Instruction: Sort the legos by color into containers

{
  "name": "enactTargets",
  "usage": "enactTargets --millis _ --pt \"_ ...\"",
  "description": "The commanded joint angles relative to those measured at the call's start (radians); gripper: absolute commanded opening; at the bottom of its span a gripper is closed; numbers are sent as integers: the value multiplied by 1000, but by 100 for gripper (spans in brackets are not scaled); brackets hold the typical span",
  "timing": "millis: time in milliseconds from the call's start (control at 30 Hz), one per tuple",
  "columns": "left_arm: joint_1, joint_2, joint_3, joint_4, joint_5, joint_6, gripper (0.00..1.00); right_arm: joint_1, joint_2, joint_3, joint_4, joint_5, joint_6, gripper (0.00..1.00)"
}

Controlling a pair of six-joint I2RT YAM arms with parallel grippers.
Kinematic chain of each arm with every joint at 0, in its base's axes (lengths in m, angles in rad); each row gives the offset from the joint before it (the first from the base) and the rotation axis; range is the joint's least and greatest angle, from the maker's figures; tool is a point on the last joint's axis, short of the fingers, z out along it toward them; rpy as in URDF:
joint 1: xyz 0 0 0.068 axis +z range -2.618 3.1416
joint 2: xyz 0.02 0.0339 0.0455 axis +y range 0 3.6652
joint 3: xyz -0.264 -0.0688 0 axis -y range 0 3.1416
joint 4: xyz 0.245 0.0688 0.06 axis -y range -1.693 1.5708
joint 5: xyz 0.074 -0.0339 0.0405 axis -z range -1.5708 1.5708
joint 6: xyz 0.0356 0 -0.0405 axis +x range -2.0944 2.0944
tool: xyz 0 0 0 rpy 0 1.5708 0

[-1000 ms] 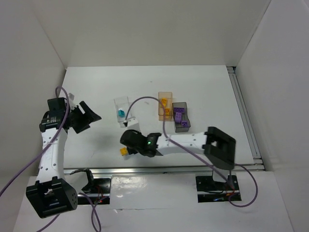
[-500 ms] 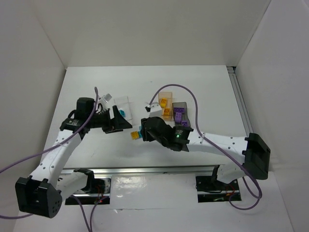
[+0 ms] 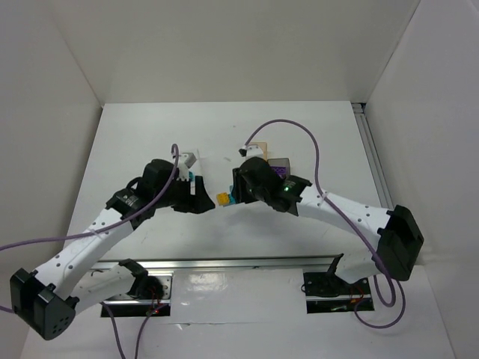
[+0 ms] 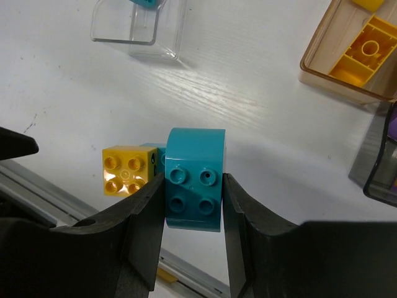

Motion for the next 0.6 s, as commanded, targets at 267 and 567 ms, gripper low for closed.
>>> enactTargets --millis 267,567 --pt "-257 26 125 77 -150 223 85 -148 -79 89 -185 -396 -92 32" --pt "-339 161 205 31 -195 324 82 -214 -106 68 -171 -531 -120 32"
